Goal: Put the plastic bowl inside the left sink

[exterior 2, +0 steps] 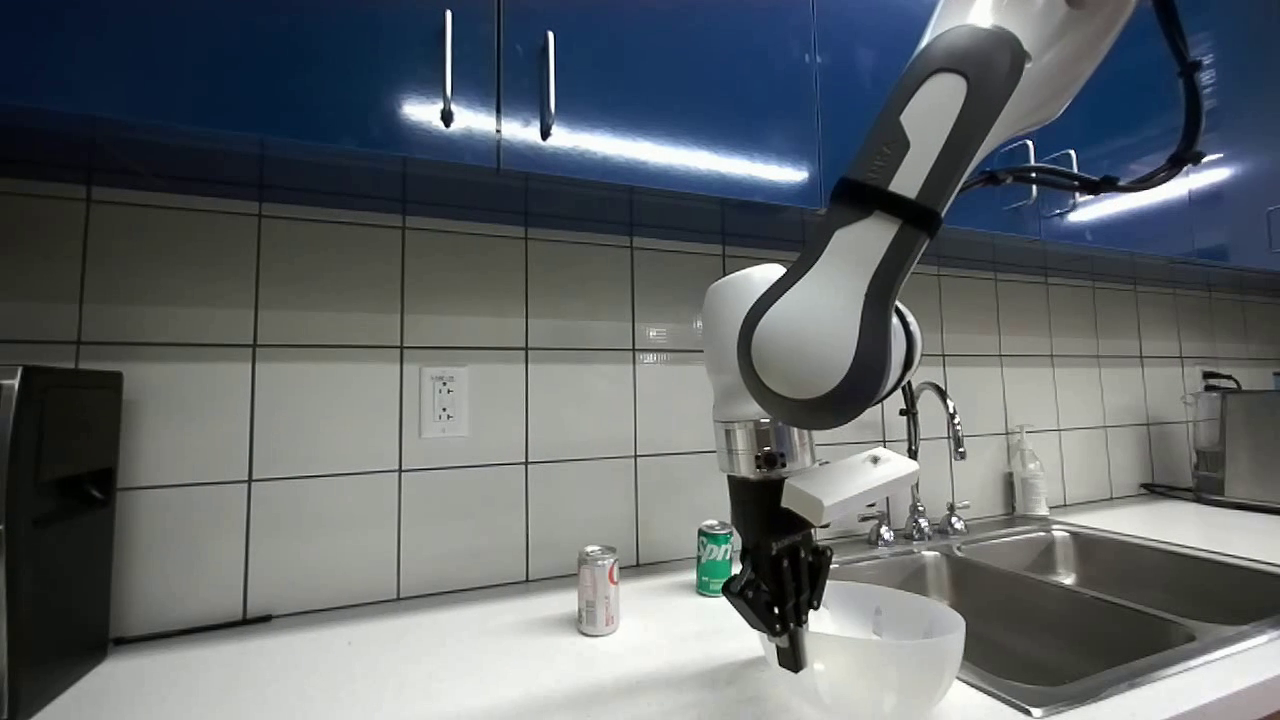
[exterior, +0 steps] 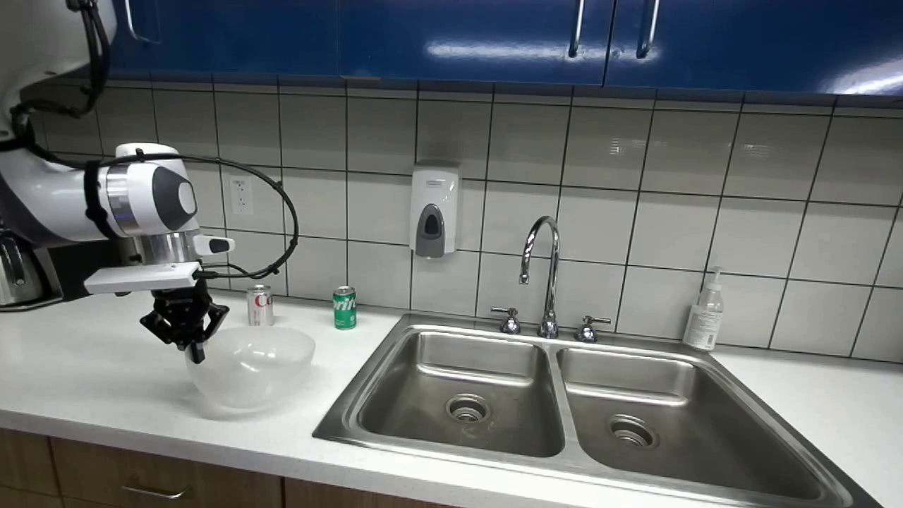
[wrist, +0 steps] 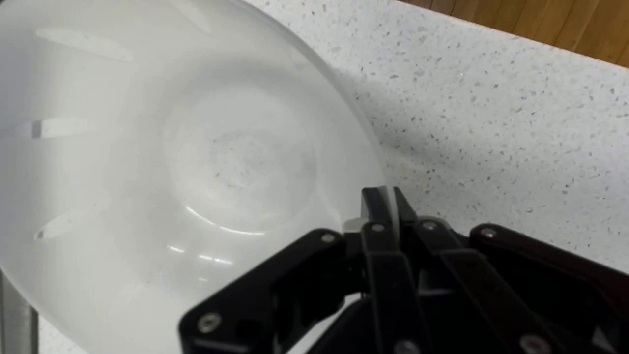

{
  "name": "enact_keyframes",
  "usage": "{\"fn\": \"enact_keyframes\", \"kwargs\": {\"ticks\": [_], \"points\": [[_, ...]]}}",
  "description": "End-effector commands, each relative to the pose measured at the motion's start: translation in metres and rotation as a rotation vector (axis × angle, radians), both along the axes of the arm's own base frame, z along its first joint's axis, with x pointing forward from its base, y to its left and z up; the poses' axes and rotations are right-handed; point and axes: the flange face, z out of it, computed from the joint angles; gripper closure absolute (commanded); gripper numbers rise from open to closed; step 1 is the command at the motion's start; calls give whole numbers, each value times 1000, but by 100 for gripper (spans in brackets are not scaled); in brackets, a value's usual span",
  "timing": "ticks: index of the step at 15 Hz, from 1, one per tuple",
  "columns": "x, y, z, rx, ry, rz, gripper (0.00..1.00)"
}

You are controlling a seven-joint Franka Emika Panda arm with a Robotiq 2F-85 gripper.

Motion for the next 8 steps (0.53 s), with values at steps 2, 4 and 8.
{"fn": "enact_keyframes", "kwargs": {"ticks": [2, 4, 8], "points": [[-1, -24, 39, -51, -12, -47, 99], [1, -39, 56, -55, -14, -73, 99], [16, -88, 83, -62, -21, -162, 99]]}}
